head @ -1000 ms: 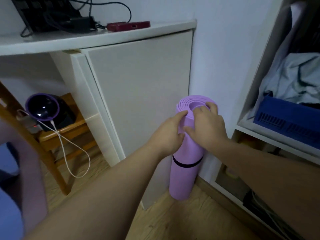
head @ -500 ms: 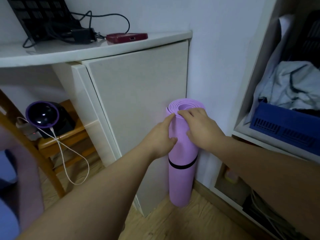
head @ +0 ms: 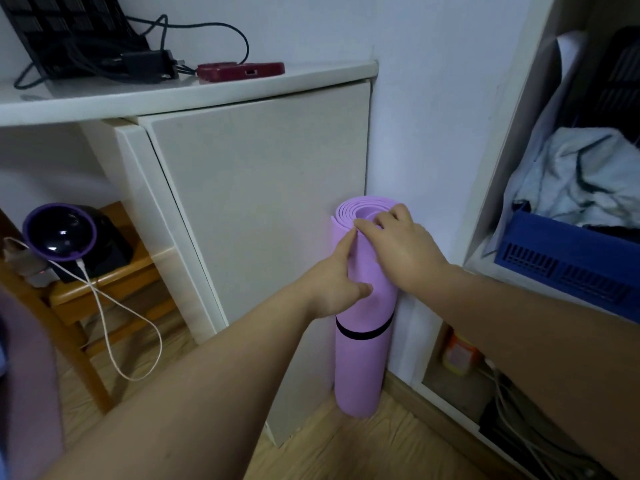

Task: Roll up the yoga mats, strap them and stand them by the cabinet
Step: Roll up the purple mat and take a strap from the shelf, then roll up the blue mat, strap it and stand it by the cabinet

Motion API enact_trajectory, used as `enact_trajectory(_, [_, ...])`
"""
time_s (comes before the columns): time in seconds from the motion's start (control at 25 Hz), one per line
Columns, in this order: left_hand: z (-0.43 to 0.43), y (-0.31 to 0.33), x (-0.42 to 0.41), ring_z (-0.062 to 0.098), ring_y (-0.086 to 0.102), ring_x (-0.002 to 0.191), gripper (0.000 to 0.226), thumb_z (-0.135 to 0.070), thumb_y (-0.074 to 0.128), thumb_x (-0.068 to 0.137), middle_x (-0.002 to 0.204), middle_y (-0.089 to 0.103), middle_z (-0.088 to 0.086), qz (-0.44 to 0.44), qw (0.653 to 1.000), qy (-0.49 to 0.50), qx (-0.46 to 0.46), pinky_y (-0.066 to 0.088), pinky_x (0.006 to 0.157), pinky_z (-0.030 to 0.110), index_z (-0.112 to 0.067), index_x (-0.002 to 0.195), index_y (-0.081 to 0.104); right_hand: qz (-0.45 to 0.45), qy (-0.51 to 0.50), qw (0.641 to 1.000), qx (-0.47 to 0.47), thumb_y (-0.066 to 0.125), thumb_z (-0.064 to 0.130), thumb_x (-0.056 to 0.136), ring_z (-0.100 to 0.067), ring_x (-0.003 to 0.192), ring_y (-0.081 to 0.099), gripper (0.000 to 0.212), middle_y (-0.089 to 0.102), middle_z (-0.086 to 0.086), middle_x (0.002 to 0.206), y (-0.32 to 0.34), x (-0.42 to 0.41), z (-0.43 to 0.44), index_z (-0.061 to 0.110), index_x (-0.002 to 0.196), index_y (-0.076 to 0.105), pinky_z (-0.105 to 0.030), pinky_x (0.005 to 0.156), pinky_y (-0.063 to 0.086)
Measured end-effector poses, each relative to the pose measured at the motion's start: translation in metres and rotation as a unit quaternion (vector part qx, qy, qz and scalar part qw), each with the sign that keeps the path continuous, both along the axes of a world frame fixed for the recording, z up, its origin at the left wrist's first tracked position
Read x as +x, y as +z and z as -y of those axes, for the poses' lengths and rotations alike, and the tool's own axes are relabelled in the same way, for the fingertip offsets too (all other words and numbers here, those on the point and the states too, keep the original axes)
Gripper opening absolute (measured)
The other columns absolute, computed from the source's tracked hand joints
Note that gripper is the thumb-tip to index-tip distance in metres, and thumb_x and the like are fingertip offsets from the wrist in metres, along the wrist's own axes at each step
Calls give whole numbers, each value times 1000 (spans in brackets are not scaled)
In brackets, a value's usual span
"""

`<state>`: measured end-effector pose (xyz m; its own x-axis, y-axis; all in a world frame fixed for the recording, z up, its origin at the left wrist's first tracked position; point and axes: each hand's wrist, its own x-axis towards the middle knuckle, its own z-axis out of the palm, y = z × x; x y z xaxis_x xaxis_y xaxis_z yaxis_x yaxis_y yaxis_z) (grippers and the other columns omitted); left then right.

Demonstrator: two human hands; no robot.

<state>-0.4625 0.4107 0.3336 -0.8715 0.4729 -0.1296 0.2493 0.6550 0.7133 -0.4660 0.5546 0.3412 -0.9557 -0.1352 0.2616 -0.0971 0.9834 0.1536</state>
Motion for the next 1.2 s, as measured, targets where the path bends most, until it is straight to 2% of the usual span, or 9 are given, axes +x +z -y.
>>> enact_trajectory(0.28, [6,0,13,24,44,132,87,-25,58,93,156,26,3,-7,999,8,-42,36,100,26,-32,152,-5,42,26,998,-44,46,17,96,-28,139,22,59,19,-7,155,8,16,2,21,149,22,-40,101,35])
enact_trajectory(0.36, [13,7,25,23,44,132,84,-26,57,93,156,26,3,-9,998,13,-57,37,102,27,-30,153,-1,34,39,998,-24,47,17,95,-27,140,20,59,20,-8,154,12,28,5,21,148,23,-41,107,31])
enact_trajectory(0.44, [24,15,43,22,45,130,76,-25,57,93,154,31,4,-22,997,37,-66,37,101,26,-25,153,10,22,74,997,-15,49,14,93,-28,135,29,54,33,-8,146,25,42,13,20,145,32,-40,105,33])
enact_trajectory(0.56, [48,31,87,18,55,116,52,-23,56,93,135,53,3,-52,991,117,-41,41,91,22,-20,142,39,75,98,990,-72,47,14,93,-28,119,49,43,51,-4,131,44,79,34,22,135,46,-39,93,44])
enact_trajectory(0.72, [104,51,183,14,60,89,24,-20,54,93,98,64,-3,-43,974,223,13,45,71,22,-21,116,61,162,148,969,-114,47,19,92,-26,115,55,35,60,-3,124,53,154,91,27,125,57,-33,88,45])
enact_trajectory(0.88, [167,44,310,9,58,60,13,-11,54,92,75,63,2,22,942,319,100,42,53,14,-20,90,63,194,236,940,-153,55,25,90,-21,105,61,25,67,3,112,53,231,166,26,113,65,-32,87,49])
enact_trajectory(0.96, [208,32,372,7,58,63,18,-13,55,92,70,61,-5,24,923,372,94,38,52,10,-28,82,60,222,296,916,-155,59,28,88,-19,96,63,20,68,6,105,46,275,216,27,107,66,-33,84,51])
enact_trajectory(1.08, [272,20,445,12,54,63,15,-14,53,92,67,60,-5,27,876,472,92,35,46,11,-24,86,61,257,372,881,-141,59,29,89,-13,80,63,20,67,11,105,39,335,287,28,108,66,-29,76,49])
enact_trajectory(1.2, [333,9,506,10,50,56,12,-14,53,93,68,58,-1,28,824,561,73,33,42,14,-19,98,64,290,435,841,-139,59,22,90,-14,92,62,22,69,5,105,31,376,347,20,111,66,-25,77,43])
